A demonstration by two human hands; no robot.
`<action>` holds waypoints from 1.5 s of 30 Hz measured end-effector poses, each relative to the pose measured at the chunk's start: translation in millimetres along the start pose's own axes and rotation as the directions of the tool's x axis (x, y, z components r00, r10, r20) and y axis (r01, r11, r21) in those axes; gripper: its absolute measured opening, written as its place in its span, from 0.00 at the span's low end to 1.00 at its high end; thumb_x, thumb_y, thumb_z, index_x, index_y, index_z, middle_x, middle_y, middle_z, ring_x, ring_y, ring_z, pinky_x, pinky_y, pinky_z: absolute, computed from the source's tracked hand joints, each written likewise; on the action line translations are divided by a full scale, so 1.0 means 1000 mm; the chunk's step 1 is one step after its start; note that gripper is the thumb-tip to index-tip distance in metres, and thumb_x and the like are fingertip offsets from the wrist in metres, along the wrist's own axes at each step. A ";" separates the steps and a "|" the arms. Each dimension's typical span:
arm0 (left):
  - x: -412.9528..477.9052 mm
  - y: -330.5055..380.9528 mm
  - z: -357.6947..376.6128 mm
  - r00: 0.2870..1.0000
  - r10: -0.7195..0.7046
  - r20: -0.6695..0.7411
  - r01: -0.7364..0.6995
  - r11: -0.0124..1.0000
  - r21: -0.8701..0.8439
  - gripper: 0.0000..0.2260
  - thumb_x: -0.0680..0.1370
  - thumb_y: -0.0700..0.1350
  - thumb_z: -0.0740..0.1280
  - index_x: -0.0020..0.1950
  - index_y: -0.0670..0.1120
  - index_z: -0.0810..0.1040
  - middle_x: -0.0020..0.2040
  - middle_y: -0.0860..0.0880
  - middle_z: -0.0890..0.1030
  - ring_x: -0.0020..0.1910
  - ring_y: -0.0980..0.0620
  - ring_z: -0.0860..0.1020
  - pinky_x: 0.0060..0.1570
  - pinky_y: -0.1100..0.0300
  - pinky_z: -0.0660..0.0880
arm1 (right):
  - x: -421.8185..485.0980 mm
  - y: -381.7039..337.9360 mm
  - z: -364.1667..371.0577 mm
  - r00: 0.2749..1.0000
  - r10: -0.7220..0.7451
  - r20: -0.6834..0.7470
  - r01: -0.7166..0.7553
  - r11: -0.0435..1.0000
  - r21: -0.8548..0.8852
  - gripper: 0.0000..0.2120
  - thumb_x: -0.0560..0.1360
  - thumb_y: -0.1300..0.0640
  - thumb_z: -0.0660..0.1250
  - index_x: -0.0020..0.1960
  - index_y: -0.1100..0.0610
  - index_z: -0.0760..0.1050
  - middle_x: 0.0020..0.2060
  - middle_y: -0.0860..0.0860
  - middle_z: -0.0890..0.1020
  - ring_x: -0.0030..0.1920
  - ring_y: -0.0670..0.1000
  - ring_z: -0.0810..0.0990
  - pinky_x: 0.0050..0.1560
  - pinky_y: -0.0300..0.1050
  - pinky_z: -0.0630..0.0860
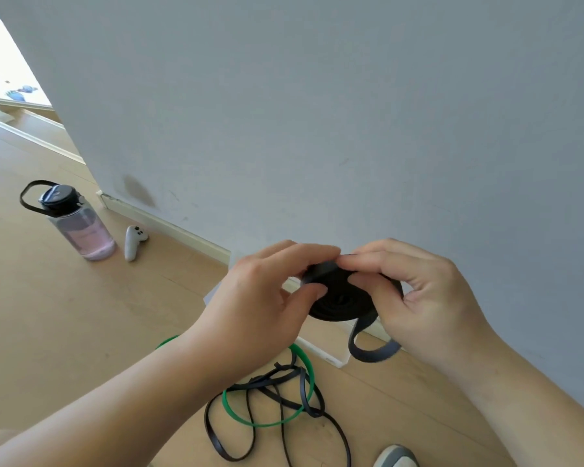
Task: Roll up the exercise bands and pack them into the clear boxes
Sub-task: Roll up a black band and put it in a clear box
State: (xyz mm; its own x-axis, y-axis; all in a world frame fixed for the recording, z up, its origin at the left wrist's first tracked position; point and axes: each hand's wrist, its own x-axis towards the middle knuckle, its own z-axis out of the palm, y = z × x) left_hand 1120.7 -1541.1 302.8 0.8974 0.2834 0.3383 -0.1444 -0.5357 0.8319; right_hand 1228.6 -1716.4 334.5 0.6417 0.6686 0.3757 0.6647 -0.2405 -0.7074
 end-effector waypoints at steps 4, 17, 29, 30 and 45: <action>0.007 0.001 -0.003 0.980 -0.188 -0.067 0.170 0.962 -0.212 0.17 0.77 0.35 0.74 0.55 0.58 0.85 0.48 0.57 0.85 0.53 0.55 0.84 0.45 0.57 0.84 | 0.006 -0.002 -0.007 0.966 0.234 -0.107 -0.207 0.954 0.215 0.12 0.71 0.62 0.78 0.49 0.47 0.84 0.43 0.42 0.88 0.49 0.45 0.87 0.55 0.40 0.82; 0.005 -0.001 0.003 0.996 0.005 -0.087 -0.008 0.999 -0.032 0.14 0.77 0.38 0.74 0.61 0.51 0.83 0.59 0.60 0.84 0.59 0.55 0.82 0.51 0.61 0.82 | 0.006 0.002 -0.004 0.994 0.010 -0.109 -0.009 1.000 0.012 0.14 0.71 0.72 0.76 0.46 0.54 0.87 0.40 0.48 0.83 0.45 0.47 0.83 0.45 0.33 0.77; 0.010 0.000 -0.010 0.987 -0.109 -0.114 0.095 0.988 -0.120 0.19 0.76 0.37 0.74 0.54 0.62 0.82 0.48 0.57 0.82 0.34 0.43 0.84 0.42 0.51 0.83 | 0.005 -0.007 -0.008 0.979 0.197 -0.049 -0.179 0.950 0.257 0.15 0.69 0.63 0.79 0.49 0.44 0.86 0.44 0.41 0.88 0.48 0.45 0.87 0.50 0.33 0.81; 0.010 0.002 -0.011 0.981 -0.134 -0.143 0.108 0.978 -0.176 0.19 0.77 0.36 0.74 0.54 0.61 0.82 0.47 0.57 0.81 0.33 0.46 0.85 0.41 0.55 0.84 | 0.005 -0.008 -0.009 0.975 0.212 -0.074 -0.184 0.943 0.276 0.15 0.70 0.63 0.79 0.50 0.45 0.86 0.44 0.41 0.88 0.48 0.45 0.87 0.50 0.33 0.81; 0.005 0.006 -0.006 0.991 0.136 -0.019 -0.132 0.982 0.135 0.11 0.77 0.42 0.74 0.58 0.52 0.82 0.54 0.60 0.84 0.50 0.56 0.83 0.43 0.62 0.79 | 0.007 -0.002 -0.001 0.997 -0.039 -0.063 0.041 0.999 0.032 0.12 0.70 0.72 0.77 0.43 0.55 0.87 0.43 0.44 0.87 0.47 0.46 0.86 0.48 0.39 0.81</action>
State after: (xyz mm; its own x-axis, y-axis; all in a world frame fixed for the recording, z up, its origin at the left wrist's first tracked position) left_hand 1121.9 -1538.0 312.4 0.8613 0.2233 0.4563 -0.2037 -0.6711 0.7128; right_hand 1231.9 -1712.0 338.9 0.6385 0.6314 0.4401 0.6779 -0.1905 -0.7101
